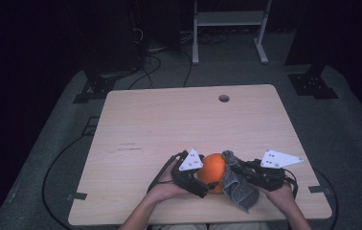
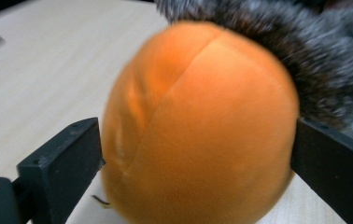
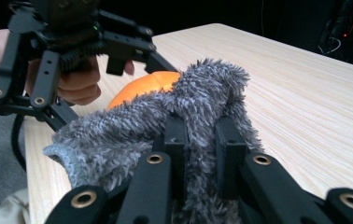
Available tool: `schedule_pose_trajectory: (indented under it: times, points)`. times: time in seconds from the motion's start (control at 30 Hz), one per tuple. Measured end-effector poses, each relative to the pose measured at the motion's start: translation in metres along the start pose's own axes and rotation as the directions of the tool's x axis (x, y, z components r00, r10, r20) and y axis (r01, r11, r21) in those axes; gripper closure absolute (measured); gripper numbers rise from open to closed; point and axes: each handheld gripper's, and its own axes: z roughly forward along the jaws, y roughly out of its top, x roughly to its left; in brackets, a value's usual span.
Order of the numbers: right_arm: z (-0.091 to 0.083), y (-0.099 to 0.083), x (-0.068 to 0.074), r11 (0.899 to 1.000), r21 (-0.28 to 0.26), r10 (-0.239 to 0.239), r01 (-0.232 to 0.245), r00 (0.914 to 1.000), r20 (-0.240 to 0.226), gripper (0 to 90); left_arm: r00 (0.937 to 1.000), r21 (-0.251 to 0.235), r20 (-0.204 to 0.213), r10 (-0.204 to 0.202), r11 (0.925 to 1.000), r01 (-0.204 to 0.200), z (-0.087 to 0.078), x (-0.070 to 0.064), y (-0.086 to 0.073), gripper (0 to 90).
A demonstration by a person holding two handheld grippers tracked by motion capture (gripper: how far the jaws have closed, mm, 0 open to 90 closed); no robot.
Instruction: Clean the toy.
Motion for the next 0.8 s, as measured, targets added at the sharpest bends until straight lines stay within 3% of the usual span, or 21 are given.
schedule_pose_trajectory:
  times: [0.07, 0.17, 0.23, 0.27, 0.3, 0.37, 0.4, 0.5, 0.53, 0.63, 0.8]
  points:
    - [-0.002, -0.002, -0.003, 1.000, 0.012, -0.007, 0.007, 0.9999, 0.015, 77.7, 0.9982, -0.002, 0.020, 0.056, 0.9984, -0.056, 0.001, -0.006, -0.004, 7.7]
    - [-0.004, -0.007, -0.007, 1.000, 0.019, 0.007, -0.007, 0.9995, 0.032, 77.7, 0.9930, 0.000, 0.065, 0.099, 0.9951, -0.099, -0.004, -0.009, -0.003, 10.7]
    - [-0.006, -0.008, -0.008, 1.000, 0.020, 0.012, -0.012, 0.9994, 0.032, 77.7, 0.9926, -0.005, 0.068, 0.100, 0.9950, -0.100, -0.005, -0.008, -0.003, 10.7]
    - [-0.006, -0.008, -0.009, 1.000, 0.022, 0.015, -0.015, 0.9994, 0.033, 77.7, 0.9948, -0.014, 0.045, 0.092, 0.9957, -0.091, -0.004, -0.006, -0.003, 10.7]
    - [-0.006, -0.008, -0.010, 1.000, 0.022, 0.011, -0.012, 0.9992, 0.039, 77.7, 0.9970, 0.006, 0.027, 0.072, 0.9974, -0.072, 0.000, -0.003, -0.003, 5.3]
    - [-0.004, -0.006, -0.008, 1.000, 0.026, 0.001, -0.002, 0.9992, 0.040, 77.7, 0.9980, 0.021, 0.044, 0.044, 0.9988, -0.045, 0.007, 0.000, -0.006, 2.8]
    - [-0.004, -0.005, -0.006, 0.999, 0.034, -0.013, 0.012, 0.9988, 0.048, 77.7, 0.9979, 0.016, 0.046, 0.045, 0.9988, -0.046, 0.009, -0.001, -0.007, 3.9]
    - [-0.004, -0.003, -0.003, 0.999, 0.041, -0.031, 0.029, 0.9977, 0.060, 77.6, 0.9982, 0.009, 0.028, 0.054, 0.9985, -0.054, 0.006, -0.002, -0.006, 19.5]
    - [-0.005, -0.002, -0.003, 0.999, 0.031, -0.029, 0.027, 0.9970, 0.071, 77.6, 0.9988, -0.014, 0.010, 0.047, 0.9988, -0.047, -0.001, -0.002, -0.003, 24.3]
    - [-0.009, 0.000, -0.005, 1.000, 0.009, -0.020, 0.019, 0.9967, 0.079, 77.6, 0.9985, -0.027, 0.010, 0.053, 0.9982, -0.053, -0.009, -0.004, 0.003, 27.2]
    - [-0.004, 0.004, 0.002, 0.999, 0.034, -0.041, 0.039, 0.9974, 0.059, 77.7, 0.9989, 0.008, -0.013, 0.044, 0.9990, -0.044, -0.010, 0.000, 0.001, 27.2]
